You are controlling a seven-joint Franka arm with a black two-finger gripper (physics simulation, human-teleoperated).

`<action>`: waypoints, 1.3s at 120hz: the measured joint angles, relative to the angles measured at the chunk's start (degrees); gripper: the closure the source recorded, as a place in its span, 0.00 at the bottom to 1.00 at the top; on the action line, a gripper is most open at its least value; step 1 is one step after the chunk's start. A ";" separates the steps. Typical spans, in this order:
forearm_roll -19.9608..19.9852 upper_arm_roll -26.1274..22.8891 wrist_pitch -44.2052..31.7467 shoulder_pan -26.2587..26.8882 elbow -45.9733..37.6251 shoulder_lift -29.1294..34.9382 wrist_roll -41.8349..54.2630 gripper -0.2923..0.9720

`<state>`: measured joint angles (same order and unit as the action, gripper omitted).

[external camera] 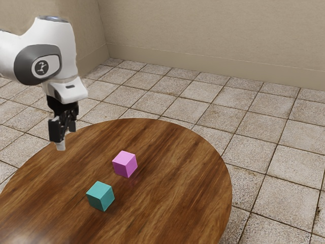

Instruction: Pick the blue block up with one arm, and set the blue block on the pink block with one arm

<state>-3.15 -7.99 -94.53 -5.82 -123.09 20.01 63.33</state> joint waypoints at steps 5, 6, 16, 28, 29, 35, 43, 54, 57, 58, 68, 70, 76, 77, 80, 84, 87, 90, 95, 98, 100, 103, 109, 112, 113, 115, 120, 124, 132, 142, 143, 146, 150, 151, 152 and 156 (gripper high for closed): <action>-0.30 0.11 -4.24 0.03 -5.55 0.76 1.86 0.23; -0.27 0.13 -5.16 0.03 -6.59 0.82 2.22 0.23; 0.17 0.23 -13.08 0.18 -12.40 0.64 5.57 0.23; 0.60 0.25 -22.57 0.19 -17.57 -0.98 9.01 0.23; 0.78 0.25 -23.21 0.13 -17.68 -1.30 9.27 0.23; 1.63 0.25 -26.54 -0.07 -18.05 -2.79 10.78 0.23; 2.18 0.25 -29.89 -0.21 -17.27 -6.34 12.60 0.23; 2.86 0.19 -33.17 -0.04 -16.48 -9.77 14.78 0.23; 3.15 0.18 -33.95 -0.01 -16.69 -10.09 15.32 0.23; 3.24 0.18 -34.19 -0.01 -16.76 -10.17 15.49 0.23; 3.87 0.16 -36.37 -0.03 -18.29 -10.60 17.09 0.23; 3.96 0.16 -36.75 0.00 -18.56 -10.90 17.38 0.23; 4.16 0.15 -37.78 0.02 -19.01 -12.02 18.21 0.23; 4.18 0.14 -37.94 0.02 -19.04 -12.31 18.34 0.23; 4.25 0.12 -38.41 0.01 -19.13 -13.01 18.73 0.23; 4.32 0.10 -38.98 0.02 -19.22 -13.62 19.21 0.23; 4.38 0.09 -39.42 0.03 -19.25 -14.18 19.56 0.23; 4.51 0.09 -39.88 0.02 -19.29 -14.70 19.89 0.23; 4.78 0.08 -40.57 0.00 -19.40 -15.40 20.41 0.23; 4.92 0.08 -40.93 -0.02 -19.47 -15.66 20.71 0.23; 5.06 0.08 -41.15 -0.03 -19.50 -15.91 20.90 0.23; 5.27 0.08 -41.46 -0.07 -19.60 -16.30 21.18 0.23; 5.59 0.08 -41.99 -0.18 -19.86 -16.91 21.70 0.23; 5.70 0.08 -42.26 -0.25 -19.93 -17.29 21.94 0.23; 5.74 0.08 -42.36 -0.28 -19.95 -17.42 22.02 0.23; 5.80 0.08 -42.55 -0.33 -19.99 -17.66 22.18 0.23; 5.93 0.08 -43.04 -0.47 -20.05 -18.37 22.55 0.23; 6.02 0.08 -43.43 -0.57 -20.07 -18.95 22.82 0.23; 6.11 0.08 -44.28 -0.76 -20.09 -20.17 23.34 0.23; 6.17 0.08 -45.42 -0.99 -20.10 -21.77 23.90 0.23; 6.17 0.08 -45.55 -1.00 -20.10 -21.91 23.95 0.23; 6.18 0.08 -45.92 -1.05 -20.10 -22.29 24.11 0.23; 6.19 0.08 -46.41 -1.06 -20.10 -22.79 24.31 0.23; 6.19 0.08 -46.53 -1.06 -20.10 -22.90 24.36 0.23; 6.20 0.08 -46.66 -1.05 -20.10 -23.02 24.40 0.23; 6.20 0.08 -47.15 -0.99 -20.10 -23.55 24.59 0.23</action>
<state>3.06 -7.91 -141.68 -6.80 -143.19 -3.54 87.92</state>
